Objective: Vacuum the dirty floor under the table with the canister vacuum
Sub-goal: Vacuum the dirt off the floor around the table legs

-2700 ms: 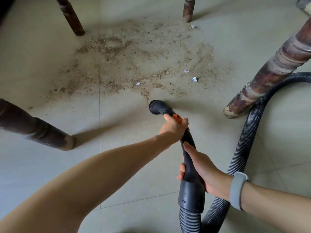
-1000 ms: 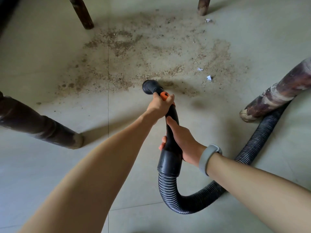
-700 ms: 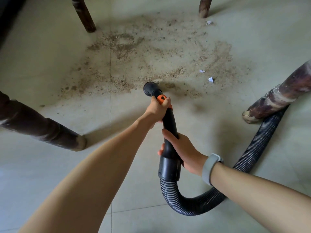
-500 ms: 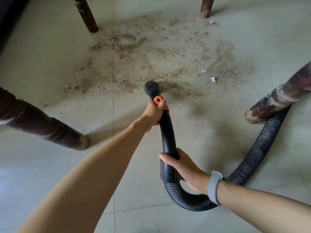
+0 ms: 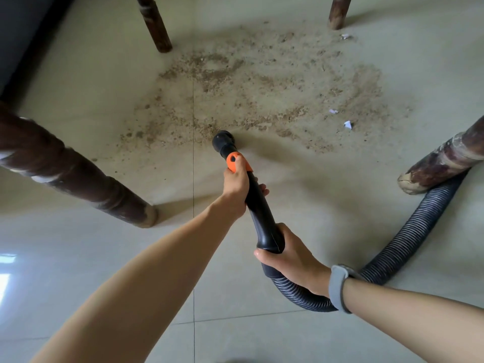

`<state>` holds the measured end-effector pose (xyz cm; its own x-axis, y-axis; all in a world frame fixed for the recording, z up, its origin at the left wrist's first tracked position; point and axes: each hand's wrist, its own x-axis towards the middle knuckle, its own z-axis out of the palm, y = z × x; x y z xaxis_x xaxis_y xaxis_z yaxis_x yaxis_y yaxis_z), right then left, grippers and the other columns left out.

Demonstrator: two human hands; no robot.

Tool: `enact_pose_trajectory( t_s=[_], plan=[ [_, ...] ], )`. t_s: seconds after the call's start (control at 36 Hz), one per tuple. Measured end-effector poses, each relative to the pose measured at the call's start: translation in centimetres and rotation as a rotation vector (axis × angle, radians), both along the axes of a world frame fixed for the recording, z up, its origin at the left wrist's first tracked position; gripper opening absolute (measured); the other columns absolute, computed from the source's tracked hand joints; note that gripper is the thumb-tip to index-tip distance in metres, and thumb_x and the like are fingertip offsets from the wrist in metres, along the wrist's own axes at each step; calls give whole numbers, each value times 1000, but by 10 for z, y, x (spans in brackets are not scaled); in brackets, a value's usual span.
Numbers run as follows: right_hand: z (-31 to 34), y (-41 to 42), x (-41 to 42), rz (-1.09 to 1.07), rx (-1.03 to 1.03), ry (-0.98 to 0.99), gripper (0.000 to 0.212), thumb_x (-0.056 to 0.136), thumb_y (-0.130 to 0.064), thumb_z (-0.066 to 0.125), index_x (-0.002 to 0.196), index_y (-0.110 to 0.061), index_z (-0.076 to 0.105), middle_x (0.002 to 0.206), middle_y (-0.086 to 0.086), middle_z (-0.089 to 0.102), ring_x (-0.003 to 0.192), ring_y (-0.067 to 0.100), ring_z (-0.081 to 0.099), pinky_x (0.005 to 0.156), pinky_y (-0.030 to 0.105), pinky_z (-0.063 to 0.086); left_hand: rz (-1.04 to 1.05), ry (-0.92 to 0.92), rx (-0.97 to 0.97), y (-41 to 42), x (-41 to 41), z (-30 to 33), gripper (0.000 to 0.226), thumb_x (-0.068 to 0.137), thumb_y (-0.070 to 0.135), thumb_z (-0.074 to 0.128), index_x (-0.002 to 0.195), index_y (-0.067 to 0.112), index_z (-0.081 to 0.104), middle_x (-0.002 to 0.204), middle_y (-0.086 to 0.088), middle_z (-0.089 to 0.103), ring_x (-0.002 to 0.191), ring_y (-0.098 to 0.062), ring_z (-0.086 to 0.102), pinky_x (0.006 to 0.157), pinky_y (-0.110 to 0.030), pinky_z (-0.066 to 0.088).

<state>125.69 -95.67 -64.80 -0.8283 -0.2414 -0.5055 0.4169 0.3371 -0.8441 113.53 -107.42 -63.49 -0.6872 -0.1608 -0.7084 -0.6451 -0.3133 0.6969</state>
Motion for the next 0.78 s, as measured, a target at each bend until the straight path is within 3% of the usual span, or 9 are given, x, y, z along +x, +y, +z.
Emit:
enact_pose_trajectory(
  t_s=[0.08,0.19,0.31,0.53,0.67,0.78],
  plan=[
    [-1,-4,0,39,13,9,27,82,-21,70,99,-21,49,83,-5,60,69,2,58,64,12,44,32,-1,-14,-7,5,-1,38,100,45,38,109,9,41,78,-12,46,58,-25,54,57,-37,56],
    [1,-12,-5,100,10,9,27,83,-21,69,97,-23,47,79,-5,60,68,5,58,64,15,45,45,16,-40,-18,13,-3,36,99,47,37,95,11,42,75,-11,46,55,-25,53,53,-34,54],
    [6,-21,-16,183,41,12,28,82,-24,69,99,-22,46,81,-4,62,72,11,59,68,22,46,128,27,-48,-32,15,-2,38,98,47,40,103,9,42,71,-10,45,51,-23,51,53,-33,53],
    [9,-43,-34,354,163,34,31,80,-31,66,99,-23,44,81,6,69,70,13,61,63,22,43,260,0,-112,-63,17,-2,34,98,45,42,87,12,43,71,-10,46,51,-25,52,48,-31,51],
    [12,-55,-50,415,221,53,34,78,-35,69,97,-25,44,84,-4,63,77,14,60,63,25,43,308,-1,-150,-72,18,-1,34,97,40,44,110,9,40,71,-9,47,50,-26,53,49,-31,50],
    [20,-65,-61,418,242,66,34,79,-33,68,102,-22,45,84,0,65,76,15,59,62,24,41,329,4,-139,-79,13,1,33,98,40,42,112,10,38,72,-10,46,51,-25,52,48,-31,49]
  ],
)
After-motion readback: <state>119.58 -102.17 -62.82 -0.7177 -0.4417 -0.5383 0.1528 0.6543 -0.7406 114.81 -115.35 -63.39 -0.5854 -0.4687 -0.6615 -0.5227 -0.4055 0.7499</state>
